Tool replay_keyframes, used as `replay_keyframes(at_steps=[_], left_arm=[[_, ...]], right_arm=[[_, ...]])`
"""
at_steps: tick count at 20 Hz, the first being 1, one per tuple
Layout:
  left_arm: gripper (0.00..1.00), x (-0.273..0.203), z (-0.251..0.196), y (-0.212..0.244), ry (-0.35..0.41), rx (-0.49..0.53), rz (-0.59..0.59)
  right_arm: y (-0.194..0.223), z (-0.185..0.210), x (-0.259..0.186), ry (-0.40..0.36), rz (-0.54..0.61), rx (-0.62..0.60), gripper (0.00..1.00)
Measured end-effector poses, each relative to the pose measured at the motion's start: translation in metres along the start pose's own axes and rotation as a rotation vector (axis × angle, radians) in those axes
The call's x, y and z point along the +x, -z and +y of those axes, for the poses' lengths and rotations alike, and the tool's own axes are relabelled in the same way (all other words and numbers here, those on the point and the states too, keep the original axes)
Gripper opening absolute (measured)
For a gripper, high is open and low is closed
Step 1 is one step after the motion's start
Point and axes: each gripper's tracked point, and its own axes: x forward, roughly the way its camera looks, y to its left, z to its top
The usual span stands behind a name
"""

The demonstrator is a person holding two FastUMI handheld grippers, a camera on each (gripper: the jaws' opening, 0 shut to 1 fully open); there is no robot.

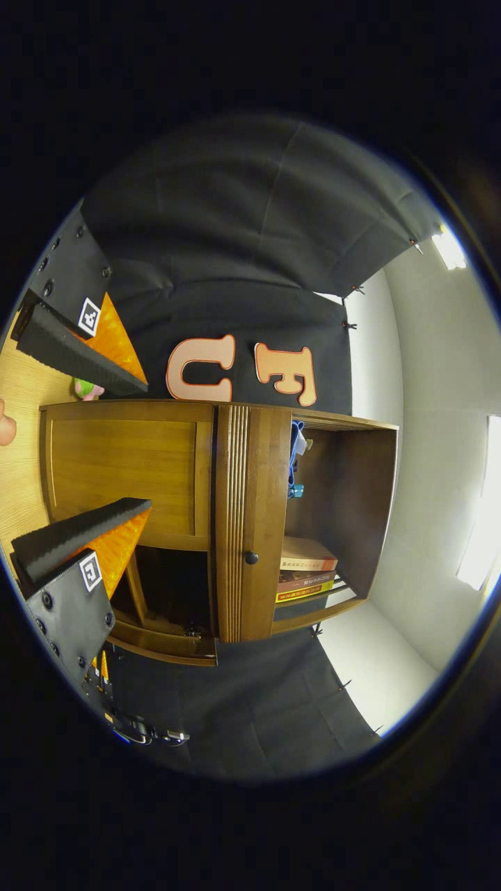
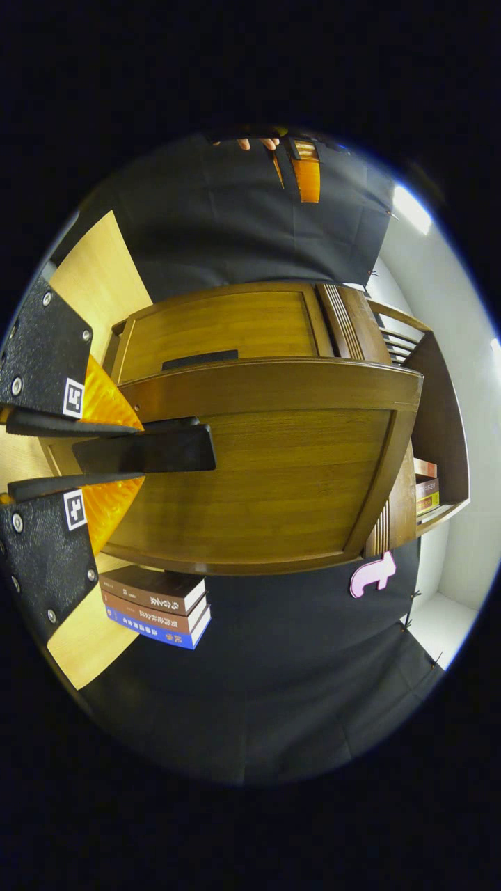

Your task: Open the right door of the double-door shoe cabinet with the right hand, and open the left door with the left hand.

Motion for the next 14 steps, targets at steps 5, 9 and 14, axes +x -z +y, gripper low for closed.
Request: replay_keyframes(at_steps=[5, 9, 14], left_arm=[[0.95, 0.000, -0.011, 0.001, 0.027, 0.000, 0.001], [0.96, 0.000, -0.021, 0.005, 0.045, 0.009, 0.008], [0.98, -0.002, -0.032, 0.006, 0.067, 0.017, 0.014]], right_arm=[[0.001, -0.022, -0.020, 0.053, -0.006, -0.017, 0.16], [0.001, -0.034, -0.029, 0.080, -0.005, -0.016, 0.13], [0.001, -0.055, -0.042, 0.147, -0.013, -0.019, 0.09]])
